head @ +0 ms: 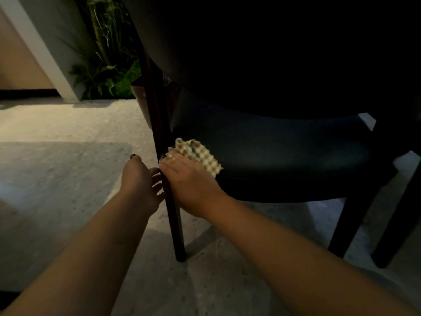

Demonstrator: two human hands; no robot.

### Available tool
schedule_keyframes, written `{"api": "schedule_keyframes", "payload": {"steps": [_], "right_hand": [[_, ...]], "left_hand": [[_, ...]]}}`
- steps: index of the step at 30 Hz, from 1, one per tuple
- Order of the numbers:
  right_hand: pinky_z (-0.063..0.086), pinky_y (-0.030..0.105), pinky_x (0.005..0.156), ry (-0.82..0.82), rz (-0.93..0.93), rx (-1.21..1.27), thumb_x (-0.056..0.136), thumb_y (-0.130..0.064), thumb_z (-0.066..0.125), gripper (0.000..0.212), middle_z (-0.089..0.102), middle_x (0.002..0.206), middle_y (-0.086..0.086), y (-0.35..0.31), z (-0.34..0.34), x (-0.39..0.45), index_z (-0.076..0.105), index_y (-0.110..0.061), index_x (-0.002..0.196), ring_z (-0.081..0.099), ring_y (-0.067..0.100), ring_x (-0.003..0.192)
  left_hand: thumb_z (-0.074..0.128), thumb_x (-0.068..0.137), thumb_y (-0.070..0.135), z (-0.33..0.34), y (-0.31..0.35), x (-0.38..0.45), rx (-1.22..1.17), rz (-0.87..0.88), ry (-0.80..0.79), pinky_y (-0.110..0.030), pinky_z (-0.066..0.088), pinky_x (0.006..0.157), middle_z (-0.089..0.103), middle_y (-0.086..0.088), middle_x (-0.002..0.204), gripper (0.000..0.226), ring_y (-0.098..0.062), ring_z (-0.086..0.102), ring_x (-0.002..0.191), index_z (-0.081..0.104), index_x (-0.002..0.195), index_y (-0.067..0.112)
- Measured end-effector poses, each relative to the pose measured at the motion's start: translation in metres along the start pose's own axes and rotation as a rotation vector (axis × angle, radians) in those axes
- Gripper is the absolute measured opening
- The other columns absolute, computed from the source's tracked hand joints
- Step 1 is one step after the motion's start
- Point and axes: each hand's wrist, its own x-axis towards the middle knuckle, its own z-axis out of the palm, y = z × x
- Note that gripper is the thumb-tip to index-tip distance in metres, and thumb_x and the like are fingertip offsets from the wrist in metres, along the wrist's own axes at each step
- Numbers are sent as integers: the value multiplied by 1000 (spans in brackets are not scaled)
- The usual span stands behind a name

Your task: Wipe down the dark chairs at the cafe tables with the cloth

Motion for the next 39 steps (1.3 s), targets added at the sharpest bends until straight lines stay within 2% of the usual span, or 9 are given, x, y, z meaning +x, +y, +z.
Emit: {"api": "schedule_keyframes", "payload": {"steps": [4,8,11,17,21,25,28,33,39], "right_hand": [[26,40,114,-74,1,71,91,-7,50,45,47,142,11,10,-17,-21,50,-7,136,33,26,138],[34,40,111,-73,183,318,94,-7,45,38,51,135,7,3,-46,-37,55,-15,130,43,22,128],[23,29,116,14,216,379,95,-6,40,45,44,145,2,-1,-85,-48,48,-16,138,32,13,138],[26,27,115,221,75,418,91,-12,34,48,48,142,-4,-26,-190,-54,53,-16,135,37,4,134],[36,27,110,380,-100,414,90,-2,41,43,56,133,-1,-42,-264,-44,59,-11,128,45,6,129],[39,22,106,556,-260,321,89,-4,40,40,59,127,1,-52,-337,-36,60,-7,123,50,7,125],[43,34,105,724,-287,86,88,3,43,37,61,125,8,-43,-383,-27,63,-3,119,55,18,122],[36,-2,64,399,38,17,92,-16,38,38,55,95,-28,4,-432,3,65,-25,117,49,-21,73],[36,10,50,141,396,-156,97,-18,42,28,61,83,-14,84,-446,81,68,-23,107,55,-4,63]], "left_hand": [[23,102,51,12,7,-11,10,74,40,-36,33,91,50,-13,133,64,-24,43,123,40,143,5],[29,104,44,41,20,-40,48,302,58,-15,36,53,50,6,80,45,-4,43,67,54,127,15],[32,103,45,52,38,-64,24,435,12,-20,33,54,55,11,60,42,4,49,49,58,85,16],[33,100,48,53,63,-106,-66,560,-94,-30,43,85,55,11,93,30,-7,56,89,55,88,32],[33,104,34,67,88,-140,-13,758,-44,-14,51,60,70,16,69,38,0,67,71,63,82,28],[31,103,44,80,129,-168,103,953,120,-38,35,105,48,-1,144,47,-20,41,133,42,143,23],[34,101,48,95,161,-185,240,1156,129,-35,19,116,24,-1,160,61,-17,22,145,19,154,21],[38,100,49,130,223,-188,695,1252,53,-41,17,120,22,-5,160,65,-21,17,147,21,154,16],[31,96,63,183,279,-140,1365,1127,-33,-44,7,120,12,-17,161,86,-35,1,149,12,153,3]]}}
